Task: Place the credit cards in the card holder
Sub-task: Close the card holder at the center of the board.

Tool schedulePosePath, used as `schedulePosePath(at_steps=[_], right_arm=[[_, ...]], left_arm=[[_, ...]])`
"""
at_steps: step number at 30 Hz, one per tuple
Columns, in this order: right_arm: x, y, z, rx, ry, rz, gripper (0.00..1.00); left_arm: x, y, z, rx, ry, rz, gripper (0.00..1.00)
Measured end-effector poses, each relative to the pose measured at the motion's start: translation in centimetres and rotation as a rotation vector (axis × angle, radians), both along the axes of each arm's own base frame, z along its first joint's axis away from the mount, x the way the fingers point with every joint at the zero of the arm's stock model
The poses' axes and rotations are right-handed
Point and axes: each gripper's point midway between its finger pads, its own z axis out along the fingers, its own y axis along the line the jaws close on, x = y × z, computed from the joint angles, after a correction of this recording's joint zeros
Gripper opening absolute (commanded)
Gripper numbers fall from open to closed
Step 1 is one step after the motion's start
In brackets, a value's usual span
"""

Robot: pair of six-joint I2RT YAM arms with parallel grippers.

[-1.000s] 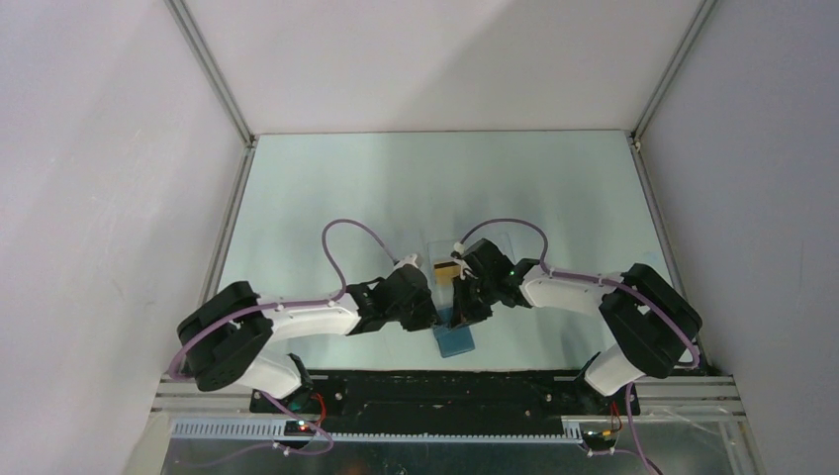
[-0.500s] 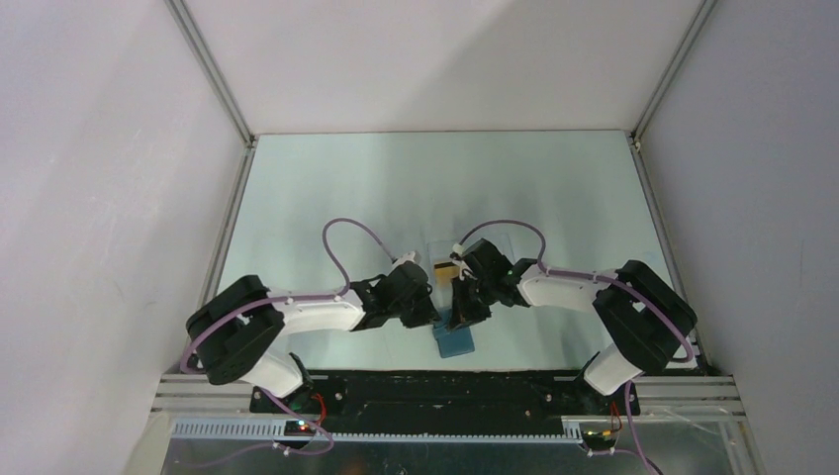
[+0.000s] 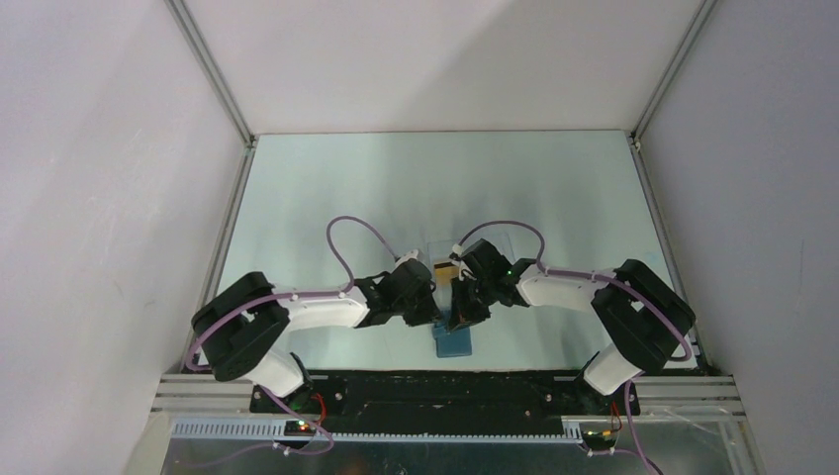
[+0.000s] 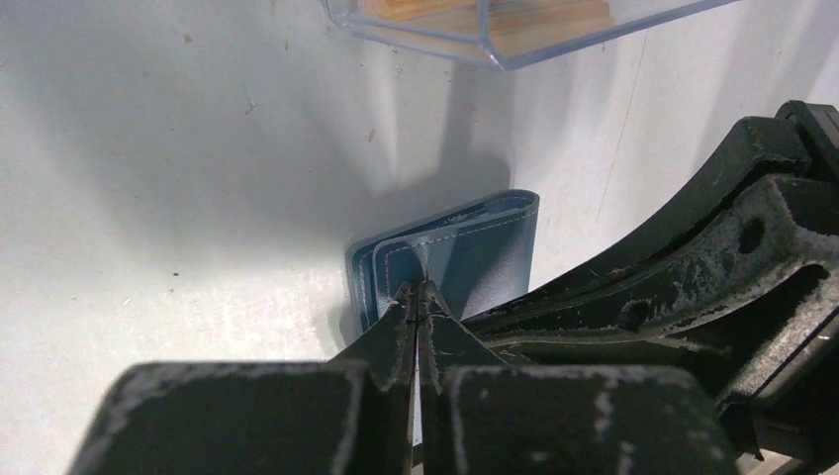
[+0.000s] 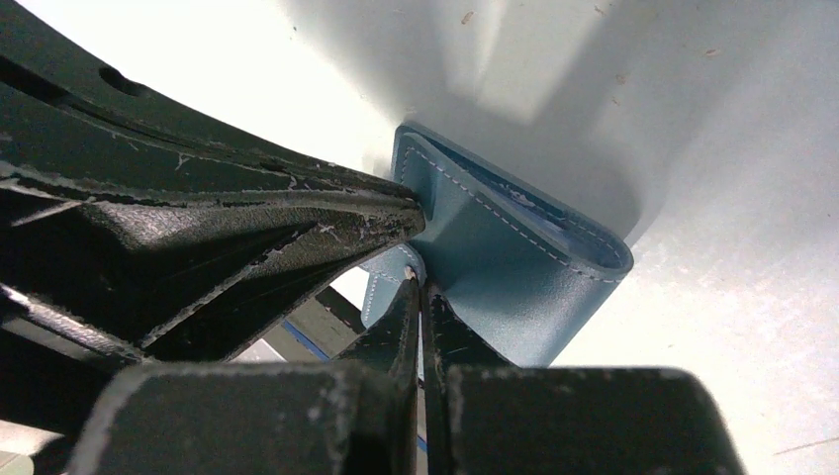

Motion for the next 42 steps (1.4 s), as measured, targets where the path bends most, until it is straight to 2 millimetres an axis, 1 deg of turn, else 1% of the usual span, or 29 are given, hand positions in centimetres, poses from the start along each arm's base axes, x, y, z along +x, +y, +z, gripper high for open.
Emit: schedulePosePath(at_steps=[7, 17, 30, 37, 42], right_arm=[[-0.1, -0.5, 0.4, -0.019, -0.009, -0.016, 0.0], [-0.5, -0.6, 0.3, -0.033, 0.006, -0.019, 0.0], [-0.5, -0.3, -0.1, -0.037, 0.024, -0.015, 0.0], [-0.5, -0.4, -0.3, -0.064, 0.026, -0.018, 0.0], [-0.6, -0.5, -0.9, -0.092, 0.053, -0.02, 0.0]], left_arm=[[0.2, -0.2, 0.0, 0.005, 0.005, 0.001, 0.0], [0.2, -0.4, -0.1, 0.007, 0.006, 0.001, 0.0], [0.3, -0.4, -0.1, 0.009, 0.007, 0.001, 0.0], [0.3, -0.4, -0.1, 0.014, 0.012, 0.002, 0.0], [0.3, -0.4, -0.1, 0.015, 0.012, 0.002, 0.0]])
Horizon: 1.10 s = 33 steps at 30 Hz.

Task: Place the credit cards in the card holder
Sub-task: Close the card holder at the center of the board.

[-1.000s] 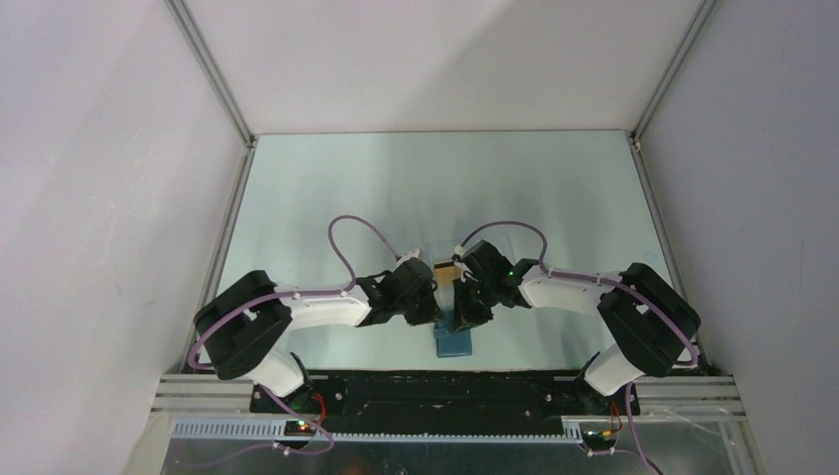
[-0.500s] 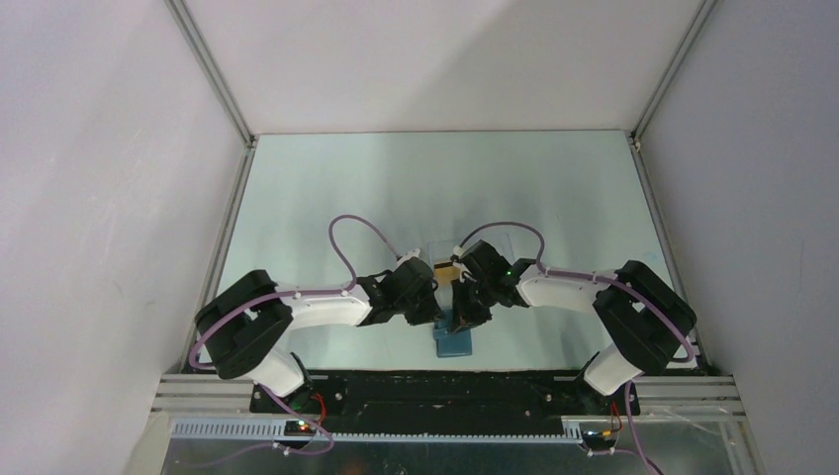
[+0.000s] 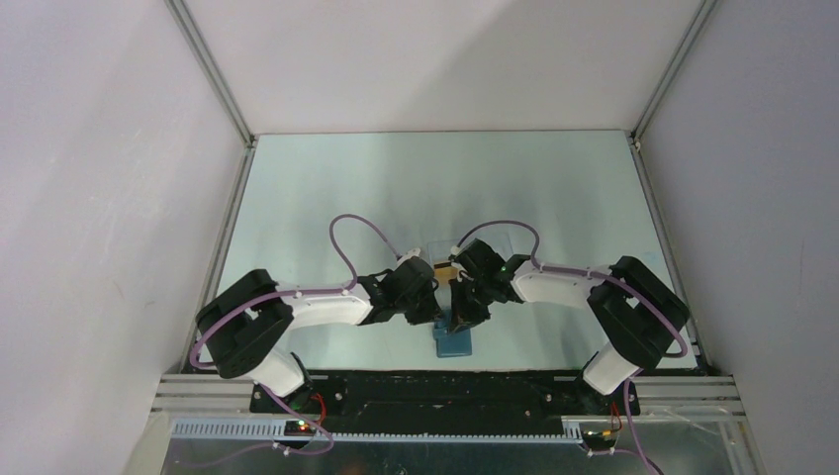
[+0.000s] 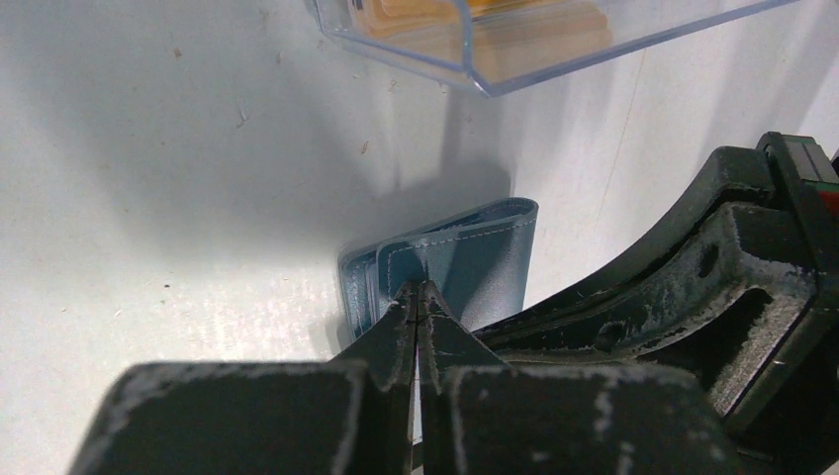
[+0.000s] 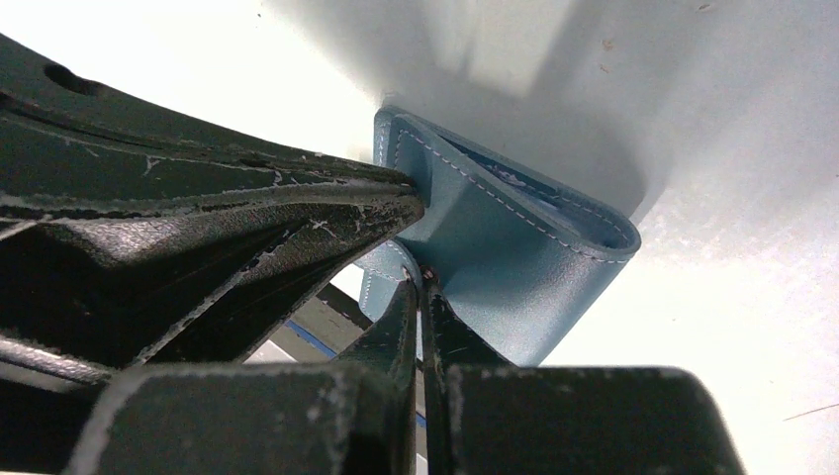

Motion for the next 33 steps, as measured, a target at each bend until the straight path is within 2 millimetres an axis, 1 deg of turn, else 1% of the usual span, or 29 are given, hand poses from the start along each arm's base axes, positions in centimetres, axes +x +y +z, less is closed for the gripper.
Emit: schedulePosePath(at_steps=[15, 23, 28, 33], right_arm=[[-0.2, -0.53, -0.63, -0.049, 0.058, -0.058, 0.0], [0.05, -0.74, -0.8, -0.115, 0.107, -0.105, 0.0], [0.26, -0.95, -0.86, -0.125, 0.143, -0.149, 0.0], [0.24, -0.92, -0.81, -0.131, 0.141, -0.157, 0.0]], left_arm=[[0.01, 0.0, -0.04, 0.002, 0.002, 0.0, 0.0], [0.01, -0.03, -0.06, 0.006, 0.006, 0.0, 0.0], [0.11, -0.14, -0.08, 0.006, 0.007, 0.0, 0.0], [0.15, -0.19, -0.06, 0.005, 0.006, 0.0, 0.0]])
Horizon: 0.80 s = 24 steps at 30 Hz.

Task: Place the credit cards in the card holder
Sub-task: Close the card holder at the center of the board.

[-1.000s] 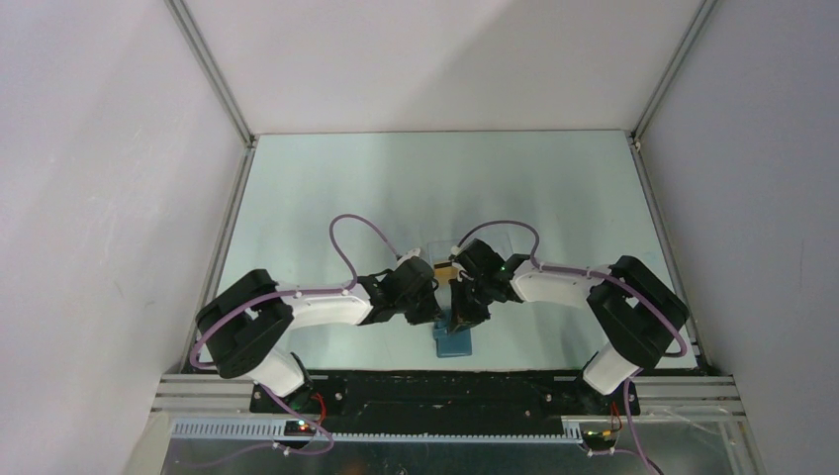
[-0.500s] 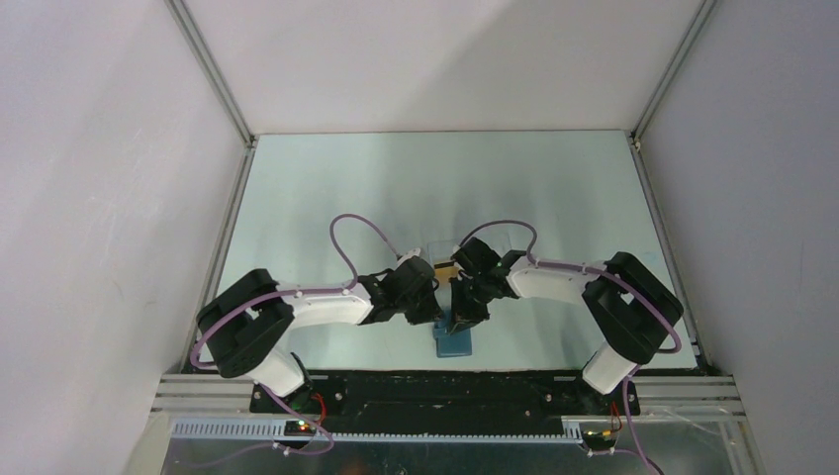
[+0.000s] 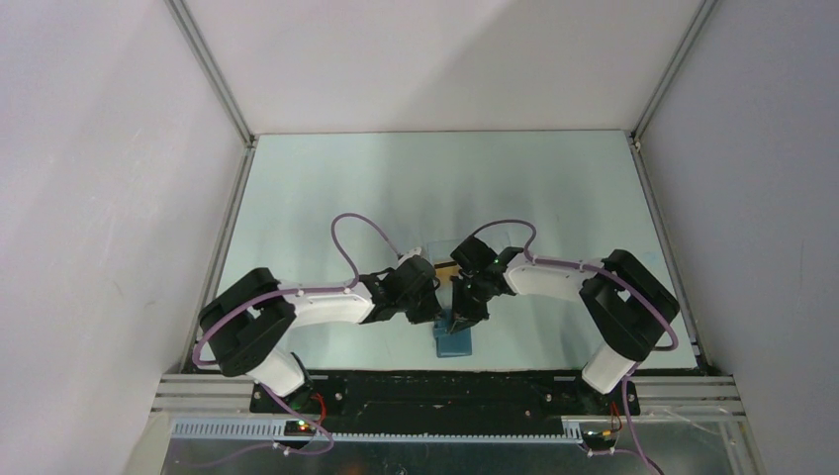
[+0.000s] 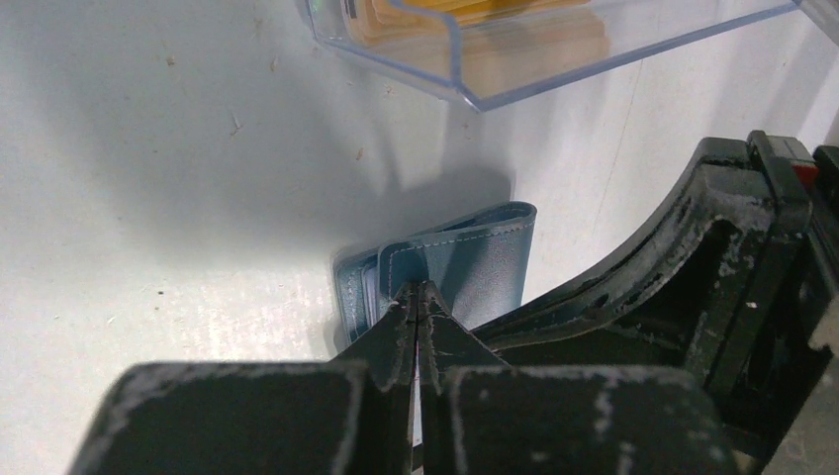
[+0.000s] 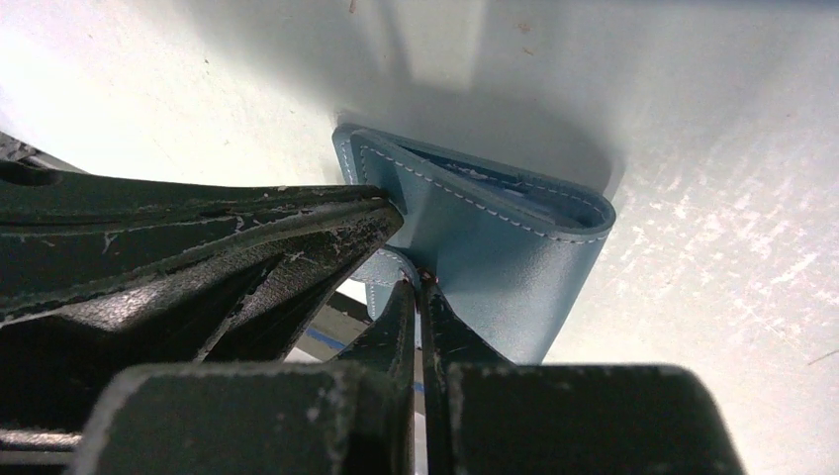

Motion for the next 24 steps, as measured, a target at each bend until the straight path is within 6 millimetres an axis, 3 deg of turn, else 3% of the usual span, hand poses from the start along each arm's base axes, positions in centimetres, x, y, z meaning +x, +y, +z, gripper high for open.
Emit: schedulePosePath(at_steps=[9, 12, 15, 20, 24], right_arm=[[0.7, -0.3, 0.4, -0.036, -0.117, 0.0, 0.29], [0.9, -0.2, 0.8, -0.025, -0.133, -0.002, 0.32], [1.0, -0.2, 0.9, -0.02, -0.144, -0.004, 0.31], [1.2, -0.3, 1.1, -0.014, -0.162, 0.002, 0.19], [1.2, -0.6, 1.0, -0.015, -0.162, 0.002, 0.16]], left_arm=[[0.1, -0.2, 0.1, -0.009, -0.006, -0.001, 0.0], [0.2, -0.4, 0.1, -0.013, -0.009, -0.002, 0.0], [0.3, -0.6, 0.2, -0.017, -0.011, -0.003, 0.0], [0.3, -0.7, 0.2, -0.017, -0.013, -0.006, 0.0], [0.3, -0.7, 0.2, -0.016, -0.015, -0.008, 0.0]])
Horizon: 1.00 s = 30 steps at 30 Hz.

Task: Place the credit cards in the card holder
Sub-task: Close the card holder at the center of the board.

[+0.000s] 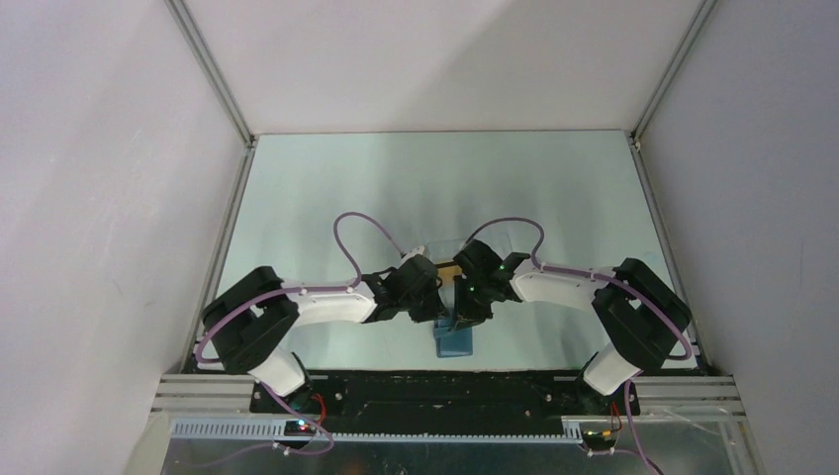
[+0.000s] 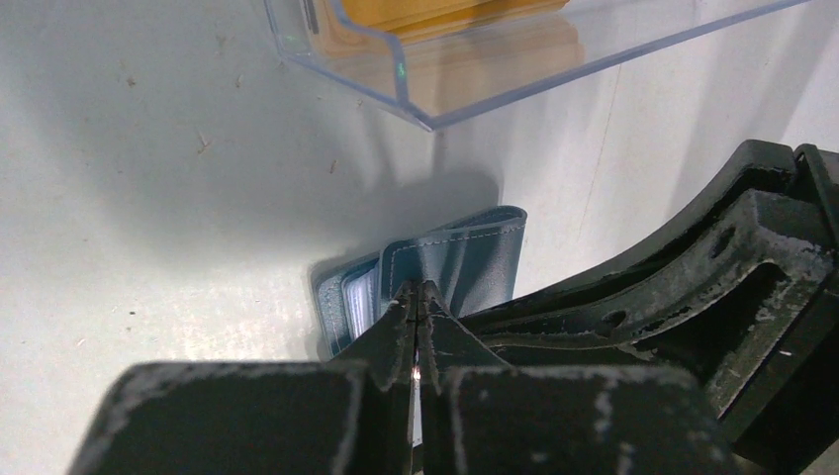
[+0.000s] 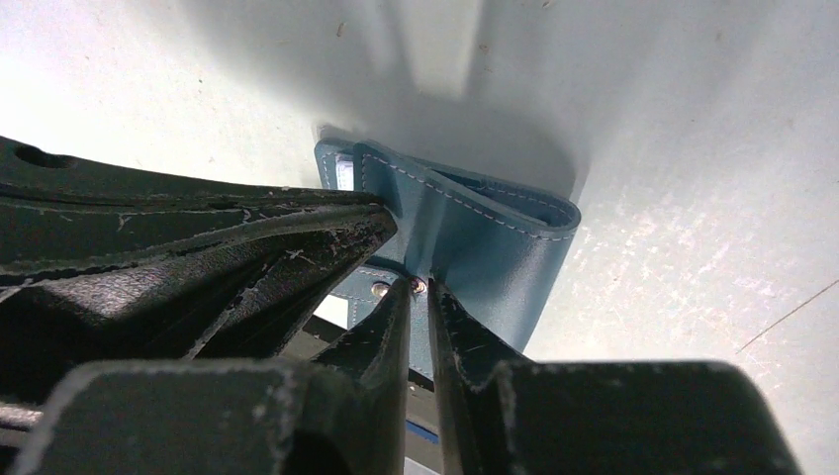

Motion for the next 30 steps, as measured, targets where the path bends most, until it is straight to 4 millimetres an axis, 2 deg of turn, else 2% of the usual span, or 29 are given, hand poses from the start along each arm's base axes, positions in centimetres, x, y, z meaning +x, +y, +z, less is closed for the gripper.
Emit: schedulePosePath(at_steps=[2, 5, 7, 13, 16, 18, 20, 24, 28, 30], right_arm=[[0.0, 0.0, 0.0, 0.001, -0.002, 0.005, 0.16], [-0.1, 0.1, 0.0, 0.011, -0.004, 0.022, 0.15], [-0.1, 0.1, 0.1, 0.019, -0.003, 0.031, 0.17], [-0.1, 0.2, 0.2, 0.046, -0.001, 0.048, 0.22], [-0.2, 0.4, 0.3, 0.06, -0.005, 0.058, 0.26], [-0.2, 0.3, 0.5, 0.068, -0.007, 0.06, 0.31], [-0.2, -0.1, 0.8, 0.069, -0.012, 0.056, 0.37], [-0.5, -2.0, 1.6, 0.049, -0.018, 0.041, 0.46], [-0.1, -3.0, 3.5, 0.065, -0.052, 0.019, 0.55], [0.1, -3.5, 4.3, 0.075, -0.068, 0.006, 0.56]], left_arm=[[0.0, 0.0, 0.1, 0.0, -0.004, -0.005, 0.04], [-0.2, 0.3, 0.4, 0.009, -0.008, -0.018, 0.18], [-0.5, 0.6, 1.0, 0.012, -0.011, -0.023, 0.24], [-0.4, 0.6, 5.7, -0.086, -0.088, -0.024, 0.27], [-0.8, 1.1, 6.7, -0.111, -0.107, -0.023, 0.27], [-1.3, 1.8, 6.1, -0.101, -0.098, -0.024, 0.26], [-2.1, 2.8, 4.6, -0.07, -0.069, -0.027, 0.26], [-4.0, 4.5, 2.4, -0.016, 0.005, -0.043, 0.27], [-4.6, 4.4, 2.3, -0.024, 0.029, -0.062, 0.31], [-4.7, 4.3, 2.3, -0.028, 0.036, -0.067, 0.33]])
